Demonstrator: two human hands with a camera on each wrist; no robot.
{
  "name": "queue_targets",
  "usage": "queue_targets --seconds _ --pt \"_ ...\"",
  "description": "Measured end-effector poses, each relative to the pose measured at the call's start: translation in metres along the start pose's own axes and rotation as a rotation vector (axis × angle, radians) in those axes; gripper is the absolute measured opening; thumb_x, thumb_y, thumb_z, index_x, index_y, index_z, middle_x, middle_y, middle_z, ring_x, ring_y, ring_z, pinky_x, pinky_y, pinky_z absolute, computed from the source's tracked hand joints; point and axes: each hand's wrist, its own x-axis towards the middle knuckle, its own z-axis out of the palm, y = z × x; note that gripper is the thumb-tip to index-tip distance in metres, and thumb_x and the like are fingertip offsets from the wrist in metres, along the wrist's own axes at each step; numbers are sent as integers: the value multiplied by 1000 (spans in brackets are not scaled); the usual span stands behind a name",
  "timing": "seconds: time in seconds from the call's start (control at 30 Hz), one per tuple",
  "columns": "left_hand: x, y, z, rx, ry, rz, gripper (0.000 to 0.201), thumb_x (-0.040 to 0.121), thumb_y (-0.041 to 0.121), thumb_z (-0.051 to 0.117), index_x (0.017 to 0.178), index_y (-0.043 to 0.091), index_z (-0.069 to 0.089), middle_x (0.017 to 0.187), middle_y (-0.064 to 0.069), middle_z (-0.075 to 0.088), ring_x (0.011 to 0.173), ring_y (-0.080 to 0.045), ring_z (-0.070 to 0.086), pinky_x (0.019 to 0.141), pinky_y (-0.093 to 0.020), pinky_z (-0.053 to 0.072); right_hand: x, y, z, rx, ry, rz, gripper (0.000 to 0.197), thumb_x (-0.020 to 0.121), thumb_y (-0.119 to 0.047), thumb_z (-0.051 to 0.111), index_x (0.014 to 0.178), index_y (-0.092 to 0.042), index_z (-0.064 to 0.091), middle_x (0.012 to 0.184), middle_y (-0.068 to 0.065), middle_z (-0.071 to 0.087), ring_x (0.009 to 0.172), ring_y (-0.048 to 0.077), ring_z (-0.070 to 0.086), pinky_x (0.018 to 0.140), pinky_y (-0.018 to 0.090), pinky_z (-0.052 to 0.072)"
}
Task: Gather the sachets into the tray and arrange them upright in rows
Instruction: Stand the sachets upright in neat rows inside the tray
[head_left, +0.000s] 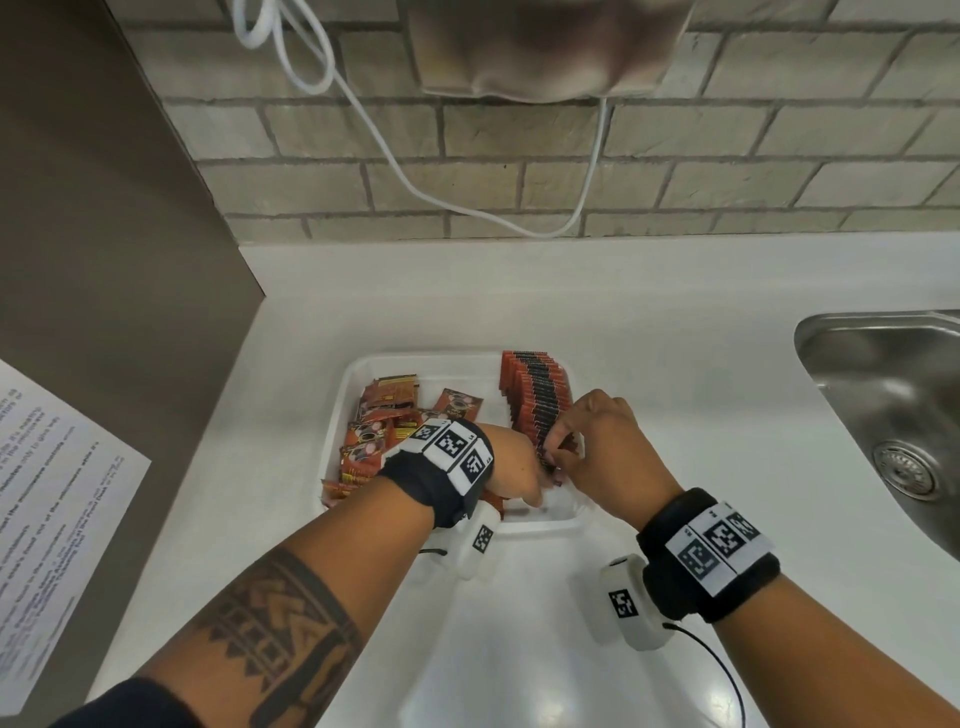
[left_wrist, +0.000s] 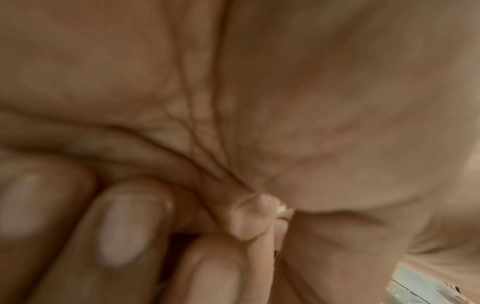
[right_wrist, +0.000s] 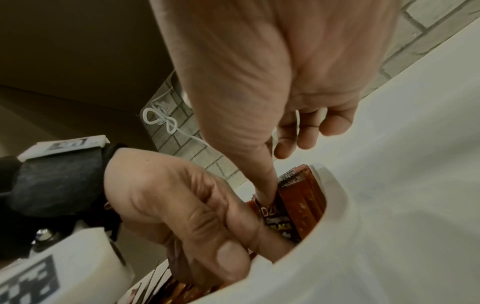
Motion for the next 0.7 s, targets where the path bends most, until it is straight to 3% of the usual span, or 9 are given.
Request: queue_targets --seconds 0.23,0.37,0.53,0.7 --pt "2 1 -1 34 -37 12 51 98 43 53 145 23 54 143 -6 57 127 -25 53 112 -43 40 2 3 -4 58 32 -8 14 86 -16 75 95 -26 72 108 -4 54 106 14 44 78 6 31" --pt "-3 2 -4 37 -43 55 49 102 36 49 150 27 47 154 0 46 138 -22 44 118 -39 32 2 2 -8 93 44 5 11 88 -17 73 95 -25 73 109 -4 56 108 14 46 78 13 33" --pt "-4 3 -5 41 -48 70 49 103 35 47 152 26 44 156 -2 45 139 -22 43 119 -39 31 3 6 -12 125 91 11 11 90 -18 72 92 -29 72 102 -7 57 102 11 48 82 20 36" --pt "-10 6 -7 19 -45 80 47 105 36 46 151 27 46 156 1 45 139 -20 42 118 -35 30 3 10 -11 142 133 17 12 89 -18 72 89 -29 72 98 -8 57 98 10 50 78 12 35"
